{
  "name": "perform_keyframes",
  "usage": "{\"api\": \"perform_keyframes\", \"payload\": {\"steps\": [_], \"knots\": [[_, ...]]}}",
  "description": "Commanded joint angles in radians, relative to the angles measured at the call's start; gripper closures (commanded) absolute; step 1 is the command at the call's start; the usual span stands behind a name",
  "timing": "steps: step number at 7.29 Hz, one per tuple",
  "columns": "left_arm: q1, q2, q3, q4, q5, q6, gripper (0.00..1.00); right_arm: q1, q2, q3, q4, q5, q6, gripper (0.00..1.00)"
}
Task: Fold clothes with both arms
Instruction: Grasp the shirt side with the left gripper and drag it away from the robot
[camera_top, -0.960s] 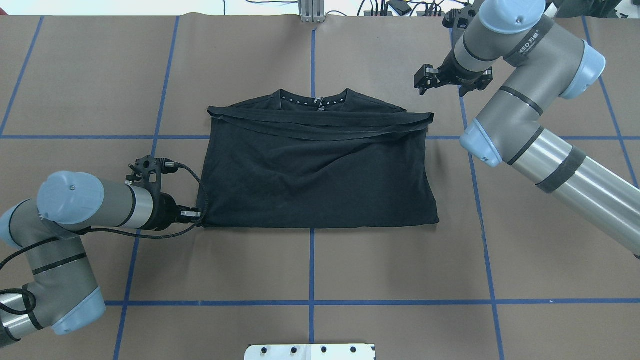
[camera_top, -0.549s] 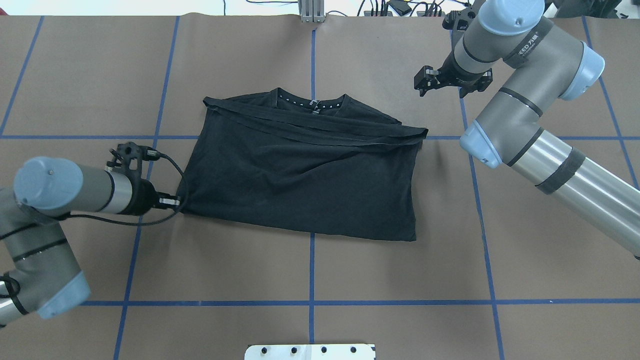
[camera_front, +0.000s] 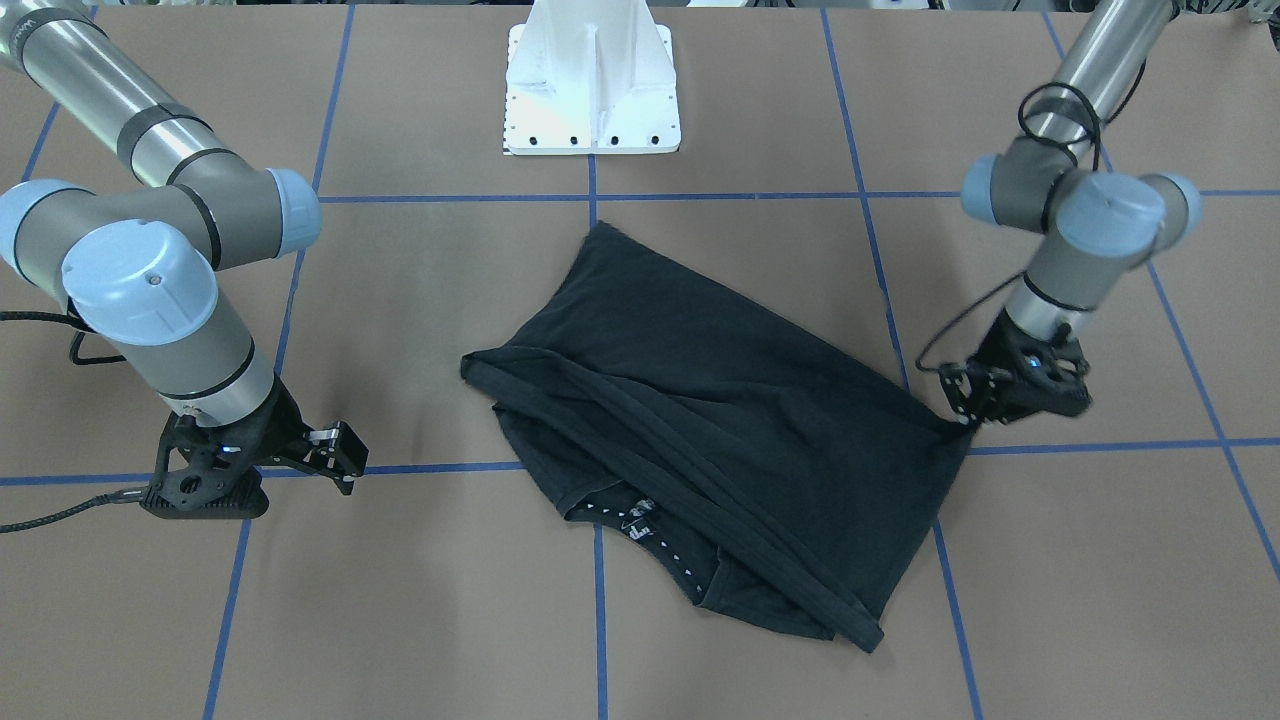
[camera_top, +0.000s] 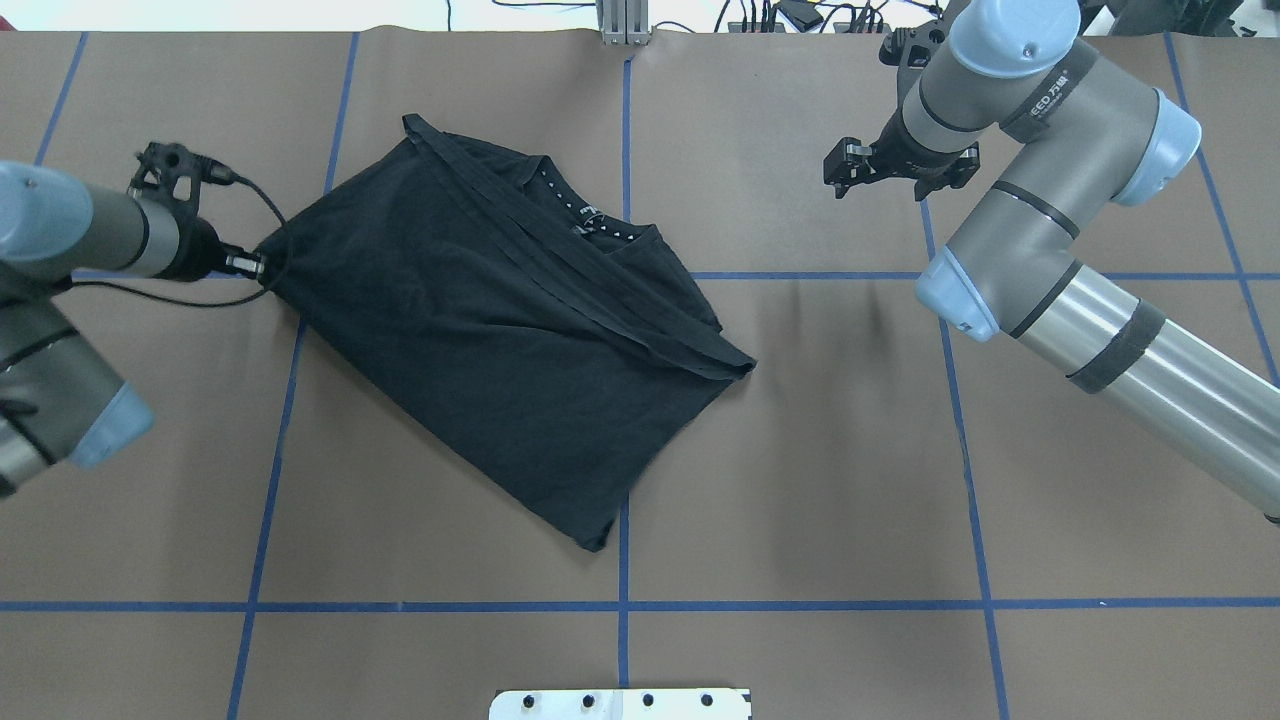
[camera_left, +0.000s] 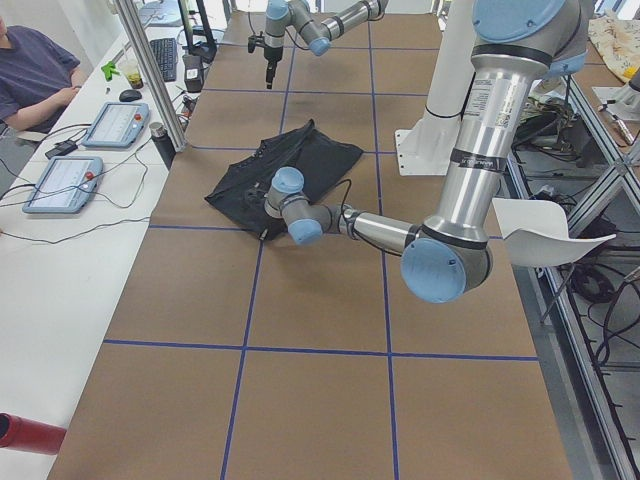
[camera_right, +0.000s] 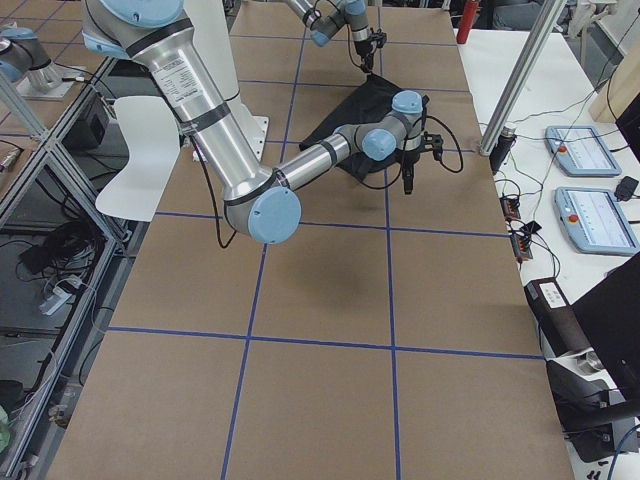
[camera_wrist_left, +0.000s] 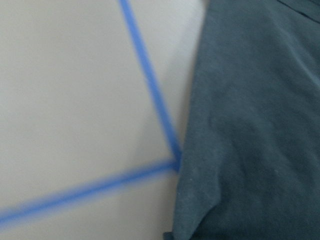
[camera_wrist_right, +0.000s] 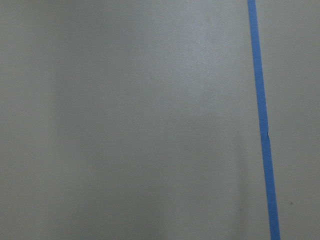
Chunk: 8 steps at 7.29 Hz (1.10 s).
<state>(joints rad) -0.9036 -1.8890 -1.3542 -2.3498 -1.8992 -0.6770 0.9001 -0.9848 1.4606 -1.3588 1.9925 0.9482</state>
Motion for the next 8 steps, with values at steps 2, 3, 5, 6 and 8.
{"api": "perform_keyframes", "payload": {"steps": [2, 3, 5, 6, 8], "knots": [[-0.1, -0.335, 0.43, -0.008, 0.005, 0.111, 1.0, -0.004, 0.002, 0.001, 0.001, -0.001, 0.001, 0.0], [-0.107, -0.375, 0.467, -0.008, 0.003, 0.111, 1.0, -0.006, 0.002, 0.0, 0.001, -0.001, 0.001, 0.0], [-0.124, -0.371, 0.463, -0.079, 0.002, 0.112, 0.0, -0.017, 0.011, 0.0, 0.001, -0.001, 0.003, 0.0], [-0.153, -0.371, 0.461, -0.08, -0.006, 0.15, 0.0, -0.035, 0.021, 0.0, 0.001, -0.001, -0.002, 0.0], [-0.224, -0.352, 0.46, -0.078, -0.139, 0.288, 0.0, -0.087, 0.089, 0.001, -0.003, -0.001, -0.011, 0.0]]}}
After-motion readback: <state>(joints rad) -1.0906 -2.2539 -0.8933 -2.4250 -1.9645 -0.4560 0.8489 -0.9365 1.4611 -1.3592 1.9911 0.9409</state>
